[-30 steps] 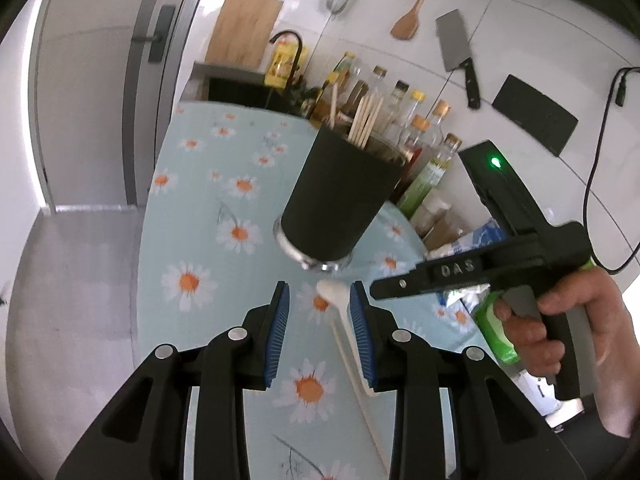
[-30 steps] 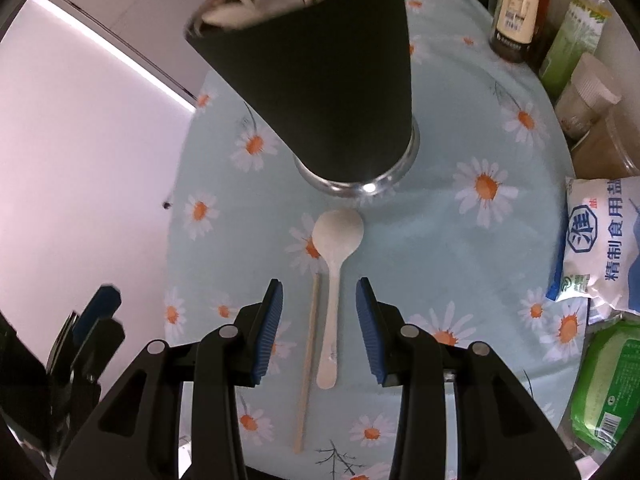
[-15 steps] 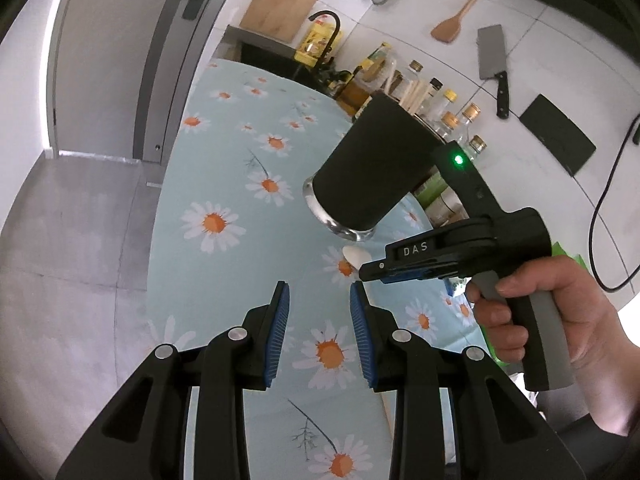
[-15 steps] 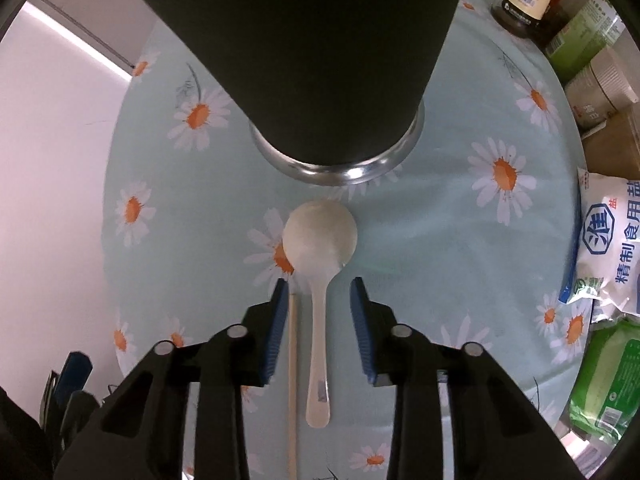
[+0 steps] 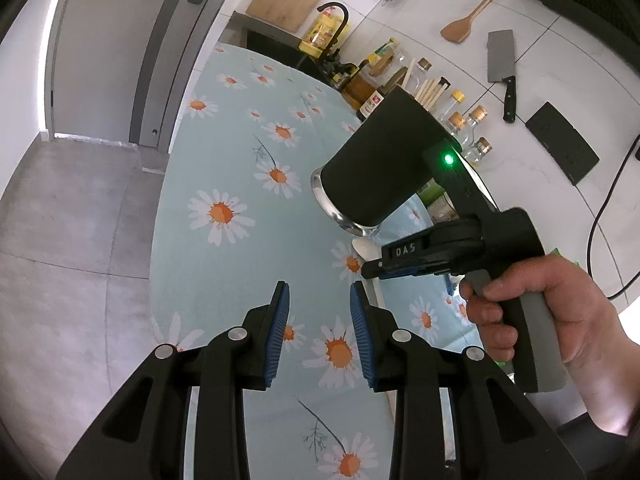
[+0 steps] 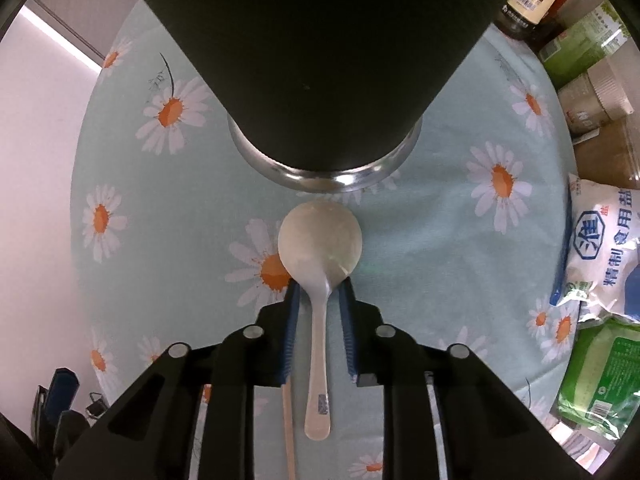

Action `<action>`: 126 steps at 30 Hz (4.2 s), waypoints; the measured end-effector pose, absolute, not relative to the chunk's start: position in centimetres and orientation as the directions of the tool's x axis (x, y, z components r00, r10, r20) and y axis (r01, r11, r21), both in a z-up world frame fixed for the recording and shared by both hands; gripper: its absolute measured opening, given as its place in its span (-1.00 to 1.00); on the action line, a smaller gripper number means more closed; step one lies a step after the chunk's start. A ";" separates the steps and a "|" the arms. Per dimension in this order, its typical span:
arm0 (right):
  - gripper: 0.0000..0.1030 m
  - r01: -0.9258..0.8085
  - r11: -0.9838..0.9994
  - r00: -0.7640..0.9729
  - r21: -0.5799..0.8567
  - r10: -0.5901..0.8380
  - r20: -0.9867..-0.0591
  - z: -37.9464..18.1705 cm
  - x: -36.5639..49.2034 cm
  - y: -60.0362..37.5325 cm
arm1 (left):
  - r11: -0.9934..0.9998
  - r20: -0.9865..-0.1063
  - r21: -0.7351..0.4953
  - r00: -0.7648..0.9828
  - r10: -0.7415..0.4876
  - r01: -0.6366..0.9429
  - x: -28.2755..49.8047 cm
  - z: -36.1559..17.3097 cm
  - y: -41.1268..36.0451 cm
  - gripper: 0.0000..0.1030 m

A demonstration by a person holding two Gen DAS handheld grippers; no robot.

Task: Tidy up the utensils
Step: 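Close the right gripper on the white spoon handle while the left gripper closes on a wooden chopstick, then carry the white spoon and chopstick up over the black holder and lower them in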

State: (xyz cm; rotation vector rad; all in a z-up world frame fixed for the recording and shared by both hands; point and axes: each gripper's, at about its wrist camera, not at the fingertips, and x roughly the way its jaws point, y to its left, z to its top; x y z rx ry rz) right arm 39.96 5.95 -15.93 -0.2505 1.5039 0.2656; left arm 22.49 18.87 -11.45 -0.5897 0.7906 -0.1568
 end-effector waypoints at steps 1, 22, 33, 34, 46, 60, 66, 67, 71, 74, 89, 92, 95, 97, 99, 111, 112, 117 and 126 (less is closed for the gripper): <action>-0.67 -0.325 0.946 0.055 0.000 0.019 -0.998 -16.0 39.8 6.0 | 0.826 -0.620 -0.559 0.700 -0.353 -0.078 22.6 -11.5 18.8 -0.42; -0.82 -0.364 0.919 0.067 0.152 0.189 -0.980 -12.4 37.5 1.9 | 0.855 -0.693 -0.518 0.601 -0.398 -0.030 25.1 -12.7 14.0 -0.42; -0.82 -0.392 0.871 0.078 0.296 0.352 -0.933 -9.8 37.6 -3.4 | 0.908 -0.808 -0.418 0.468 -0.356 -0.031 26.9 -14.4 8.7 -0.42; -0.82 -0.395 0.864 0.078 0.313 0.371 -0.925 -9.5 37.6 -4.1 | 0.916 -0.823 -0.400 0.452 -0.343 -0.032 27.2 -14.6 8.0 -0.42; -0.83 -0.435 0.808 0.109 0.397 0.485 -0.868 -5.5 38.8 -10.2 | 0.974 -0.931 -0.206 0.326 -0.167 -0.091 29.8 -15.5 3.8 -0.42; -0.83 -0.484 0.758 0.126 0.437 0.555 -0.822 -2.7 38.9 -13.8 | 0.966 -0.963 -0.150 0.250 -0.095 -0.210 31.1 -15.6 3.6 -0.93; -0.83 -0.493 0.746 0.116 0.448 0.567 -0.816 -2.6 38.8 -13.9 | 0.954 -0.959 -0.178 0.258 -0.114 -0.242 31.2 -15.4 3.9 -0.93; -0.83 -0.493 0.747 0.117 0.447 0.566 -0.816 -2.7 38.9 -13.8 | 0.953 -0.958 -0.180 0.263 -0.114 -0.245 31.0 -15.2 4.0 -0.93; -0.83 -0.496 0.746 0.119 0.444 0.565 -0.817 -2.6 38.7 -13.6 | 0.948 -0.947 -0.200 0.296 -0.122 -0.248 30.1 -14.2 4.2 -0.93; -0.83 -0.500 0.747 0.119 0.438 0.560 -0.820 -2.6 38.5 -13.2 | 0.943 -0.931 -0.224 0.341 -0.133 -0.244 29.3 -12.7 4.5 -0.93; -0.82 -0.501 0.769 0.178 0.397 0.540 -0.823 -0.5 37.0 -9.7 | 0.926 -0.807 -0.337 0.560 -0.190 -0.170 27.8 -5.7 7.2 -0.94; -0.82 -0.497 0.774 0.195 0.392 0.540 -0.819 0.1 36.8 -9.0 | 0.926 -0.777 -0.351 0.596 -0.203 -0.142 27.8 -4.5 8.2 -0.94; -0.82 -0.498 0.780 0.211 0.380 0.533 -0.819 0.7 36.5 -8.1 | 0.922 -0.740 -0.376 0.629 -0.238 -0.093 27.8 -3.3 9.2 -0.94; -0.82 -0.497 0.785 0.225 0.369 0.528 -0.819 1.3 36.3 -7.5 | 0.924 -0.717 -0.376 0.653 -0.243 -0.068 27.9 -2.7 9.7 -0.94; -0.82 -0.492 0.791 0.242 0.363 0.525 -0.816 1.8 36.2 -7.0 | 0.919 -0.688 -0.393 0.676 -0.265 -0.040 28.0 -1.9 10.4 -0.94; -0.82 -0.460 0.828 0.333 0.321 0.496 -0.802 4.2 36.2 -4.9 | 0.905 -0.508 -0.404 0.790 -0.342 0.132 28.7 3.2 12.9 -0.94; -0.82 -0.458 0.829 0.337 0.320 0.495 -0.801 4.4 36.1 -4.9 | 0.905 -0.492 -0.401 0.799 -0.344 0.143 28.8 3.6 13.0 -0.94; -0.82 -0.465 0.832 0.361 0.302 0.490 -0.793 5.5 36.5 -4.5 | 0.902 -0.417 -0.387 0.837 -0.355 0.190 29.0 5.4 13.3 -0.94; -0.82 -0.480 0.829 0.402 0.288 0.500 -0.767 7.8 38.5 -4.2 | 0.904 -0.314 -0.341 0.875 -0.369 0.259 30.2 7.4 13.2 -0.94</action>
